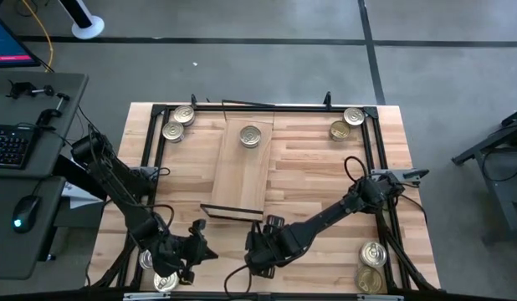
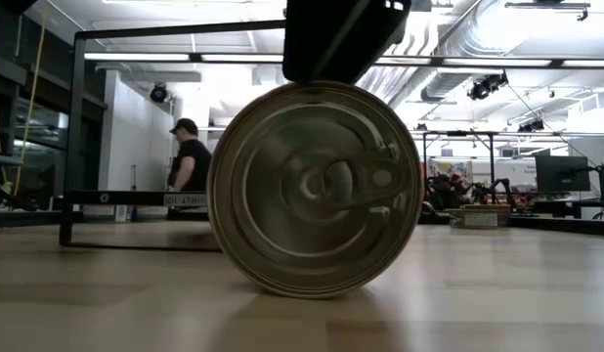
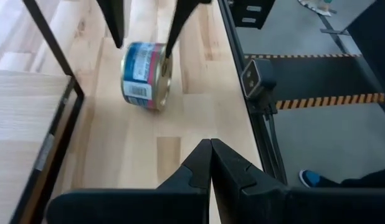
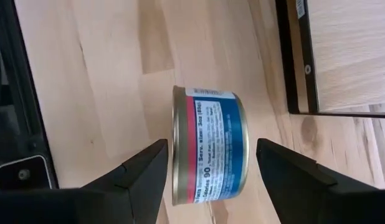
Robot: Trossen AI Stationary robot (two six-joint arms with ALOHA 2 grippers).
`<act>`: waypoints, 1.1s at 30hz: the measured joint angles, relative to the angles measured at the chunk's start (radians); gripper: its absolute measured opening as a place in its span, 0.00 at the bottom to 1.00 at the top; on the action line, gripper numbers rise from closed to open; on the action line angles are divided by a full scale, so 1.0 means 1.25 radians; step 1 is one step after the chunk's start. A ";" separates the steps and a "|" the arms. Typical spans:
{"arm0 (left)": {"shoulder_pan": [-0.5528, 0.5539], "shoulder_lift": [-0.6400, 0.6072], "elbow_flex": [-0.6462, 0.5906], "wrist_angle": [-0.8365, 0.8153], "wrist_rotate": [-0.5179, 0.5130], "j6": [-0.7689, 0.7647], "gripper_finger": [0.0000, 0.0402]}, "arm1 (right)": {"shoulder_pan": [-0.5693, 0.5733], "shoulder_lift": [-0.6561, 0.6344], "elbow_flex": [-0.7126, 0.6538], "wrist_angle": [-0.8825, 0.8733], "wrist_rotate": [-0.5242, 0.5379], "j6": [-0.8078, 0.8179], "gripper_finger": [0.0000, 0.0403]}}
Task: Stack canned seafood by type on shelf
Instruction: Put the blue pink tuna can on the shelf
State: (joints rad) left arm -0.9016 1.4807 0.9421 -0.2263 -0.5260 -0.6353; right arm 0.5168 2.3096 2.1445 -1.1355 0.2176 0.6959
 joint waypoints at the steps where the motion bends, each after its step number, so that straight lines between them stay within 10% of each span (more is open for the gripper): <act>1: 0.000 0.000 0.000 0.002 0.006 0.000 0.00 | 0.000 0.000 0.000 0.000 -0.012 -0.001 0.59; 25: 0.000 0.000 0.000 0.036 0.040 -0.014 0.00 | -0.015 -0.011 -0.148 0.165 -0.115 0.022 0.58; 33: 0.032 -0.047 0.022 -0.021 0.140 0.047 0.00 | -0.010 -0.065 -0.147 0.158 -0.111 0.031 0.42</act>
State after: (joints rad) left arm -0.8620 1.4216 0.9698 -0.2526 -0.3508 -0.5769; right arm 0.5042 2.2279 1.9601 -0.9378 0.0786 0.7352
